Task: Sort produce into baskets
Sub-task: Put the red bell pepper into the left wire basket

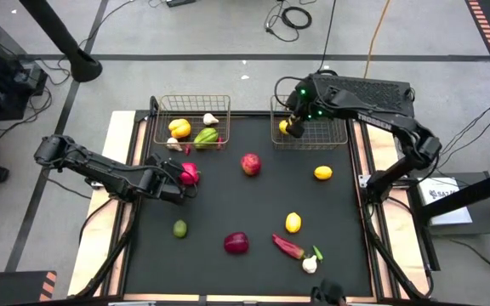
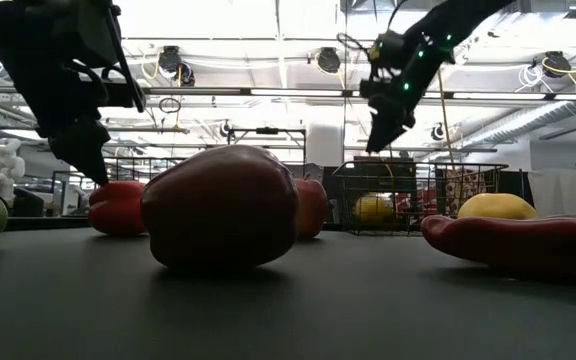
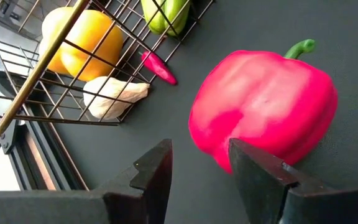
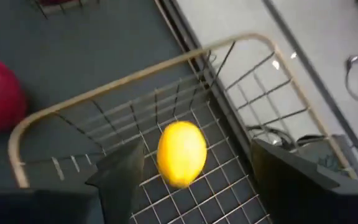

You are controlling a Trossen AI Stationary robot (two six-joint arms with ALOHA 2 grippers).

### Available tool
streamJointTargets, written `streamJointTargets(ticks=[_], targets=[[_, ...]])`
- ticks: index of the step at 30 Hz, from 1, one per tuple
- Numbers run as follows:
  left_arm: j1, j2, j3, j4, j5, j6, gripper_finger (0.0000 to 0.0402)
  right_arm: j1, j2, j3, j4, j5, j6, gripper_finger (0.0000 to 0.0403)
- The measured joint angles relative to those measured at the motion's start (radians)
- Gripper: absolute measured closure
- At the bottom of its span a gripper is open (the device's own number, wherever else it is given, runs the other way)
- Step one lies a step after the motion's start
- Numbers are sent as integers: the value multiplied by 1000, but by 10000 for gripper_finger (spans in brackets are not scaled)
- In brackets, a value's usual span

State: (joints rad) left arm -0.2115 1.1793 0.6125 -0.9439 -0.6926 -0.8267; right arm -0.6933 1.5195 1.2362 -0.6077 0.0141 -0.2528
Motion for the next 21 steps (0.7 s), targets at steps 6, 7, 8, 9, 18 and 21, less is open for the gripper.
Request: streamJointTargets(ticks=[6, 7, 8, 9, 18, 21], targets=[[0, 0, 0, 0, 0, 6, 235, 105, -128, 0, 20, -97, 87, 114], [0, 0, 0, 1, 0, 13, 235, 146, -144, 0, 31, -136, 102, 115], [0, 0, 0, 1, 0, 21, 235, 195, -154, 0, 47, -158, 115, 116], [0, 0, 0, 1, 0, 23, 235, 253, -161, -9, 78, -157, 124, 117], [0, 0, 0, 4, 4, 49, 235, 747, 48, -63, 446, 216, -31, 118], [0, 0, 0, 4, 4, 56, 235, 803, 167, -41, 560, 327, -158, 123]])
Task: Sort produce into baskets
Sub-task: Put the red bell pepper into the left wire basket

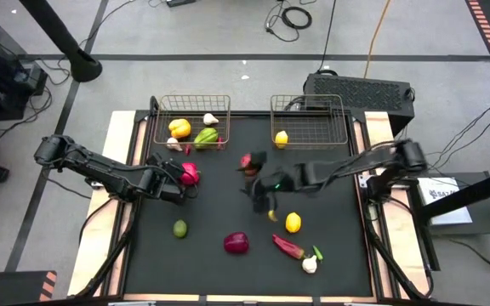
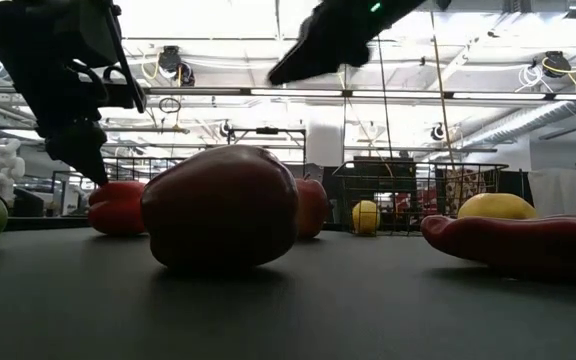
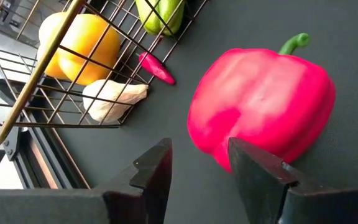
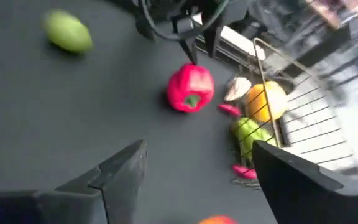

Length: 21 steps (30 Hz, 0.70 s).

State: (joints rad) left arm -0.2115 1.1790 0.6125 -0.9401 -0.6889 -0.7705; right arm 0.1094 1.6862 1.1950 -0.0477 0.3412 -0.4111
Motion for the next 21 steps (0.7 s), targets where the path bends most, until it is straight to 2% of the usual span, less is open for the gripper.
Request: streamJointTargets(ticks=[2, 5, 12, 21], targets=[[0, 0, 0, 0, -1, 2, 235, 9, 90, 38, 17, 42, -46, 132], [0, 0, 0, 0, -8, 2, 235, -5, 202, 127, 20, 37, -62, 151], [0, 0, 0, 5, -11, 18, 235, -91, 396, 351, 22, -84, -2, 192], [0, 0, 0, 17, -14, 17, 235, -164, 607, 551, -20, -143, 4, 192]])
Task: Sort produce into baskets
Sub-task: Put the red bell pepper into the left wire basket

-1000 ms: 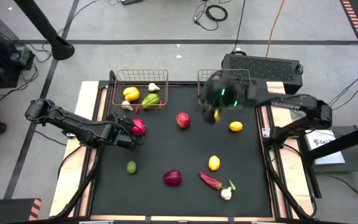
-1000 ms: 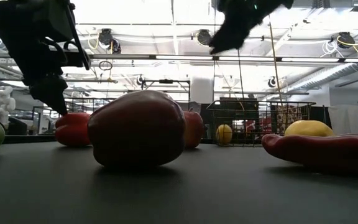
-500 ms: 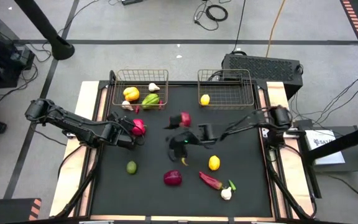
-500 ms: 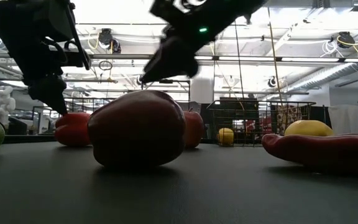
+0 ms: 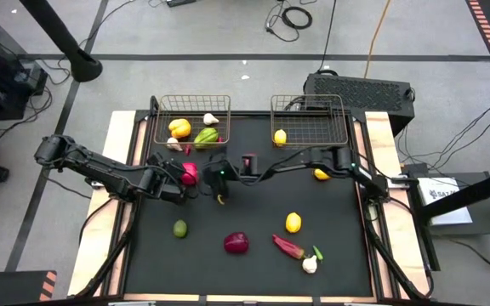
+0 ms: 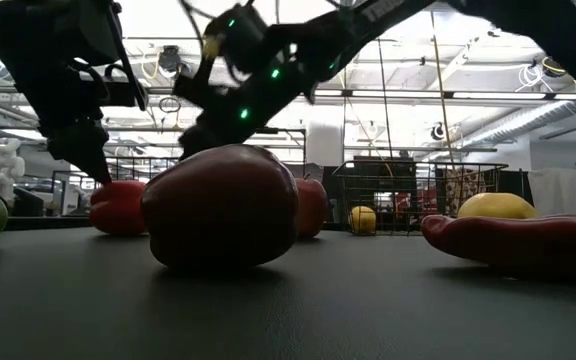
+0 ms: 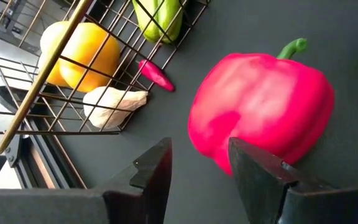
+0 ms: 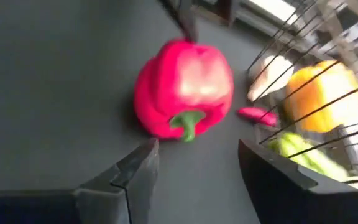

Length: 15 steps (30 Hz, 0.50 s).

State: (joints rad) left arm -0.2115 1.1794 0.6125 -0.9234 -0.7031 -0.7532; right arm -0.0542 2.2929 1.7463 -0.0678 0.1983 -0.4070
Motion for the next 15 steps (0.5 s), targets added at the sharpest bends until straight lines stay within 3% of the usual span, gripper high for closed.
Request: streamJointTargets(ticks=[15], targets=[[0, 0, 0, -1, 6, -19, 235, -27, 81, 67, 44, -48, -63, 191]])
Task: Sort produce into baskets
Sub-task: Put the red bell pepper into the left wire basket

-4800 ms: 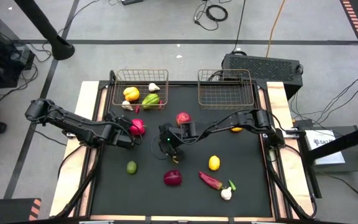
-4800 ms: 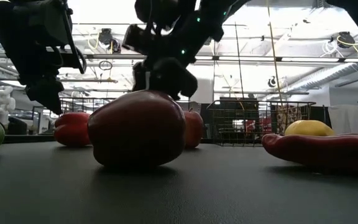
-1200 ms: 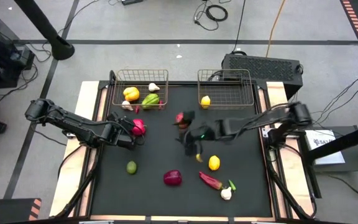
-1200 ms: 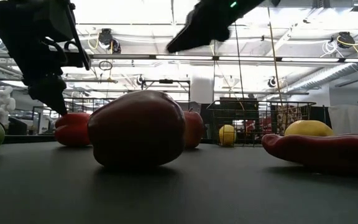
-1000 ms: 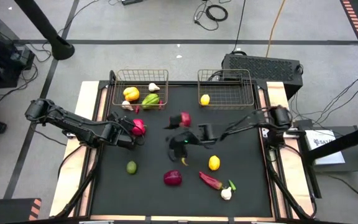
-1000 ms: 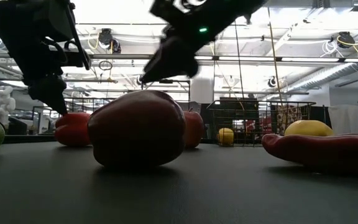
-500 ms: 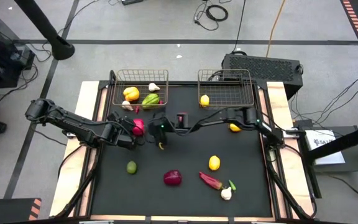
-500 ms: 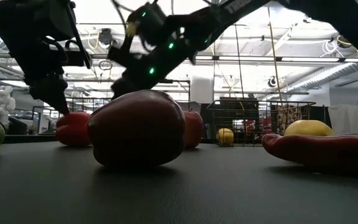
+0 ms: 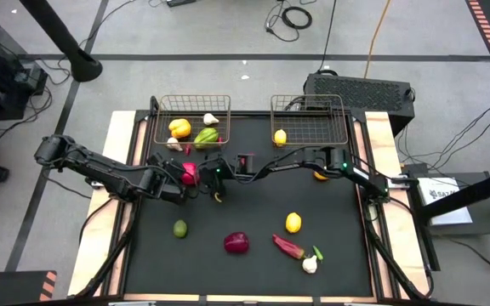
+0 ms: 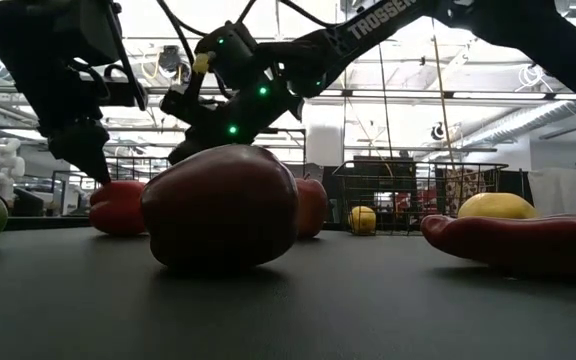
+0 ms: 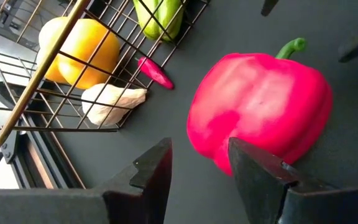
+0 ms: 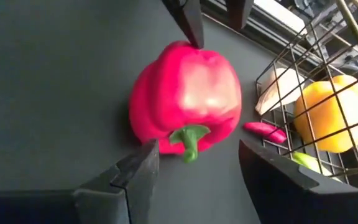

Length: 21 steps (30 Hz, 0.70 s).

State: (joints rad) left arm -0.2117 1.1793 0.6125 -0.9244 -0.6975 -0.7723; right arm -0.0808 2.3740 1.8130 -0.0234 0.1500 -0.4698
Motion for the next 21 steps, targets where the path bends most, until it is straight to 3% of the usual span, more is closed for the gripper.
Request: streamJointTargets(ticks=[6, 21], targets=[[0, 0, 0, -1, 1, 0, 235, -2, 3, -2, 14, -49, -29, 194], [0, 0, 0, -2, 2, 20, 235, -17, 27, -2, 43, -51, -33, 242]])
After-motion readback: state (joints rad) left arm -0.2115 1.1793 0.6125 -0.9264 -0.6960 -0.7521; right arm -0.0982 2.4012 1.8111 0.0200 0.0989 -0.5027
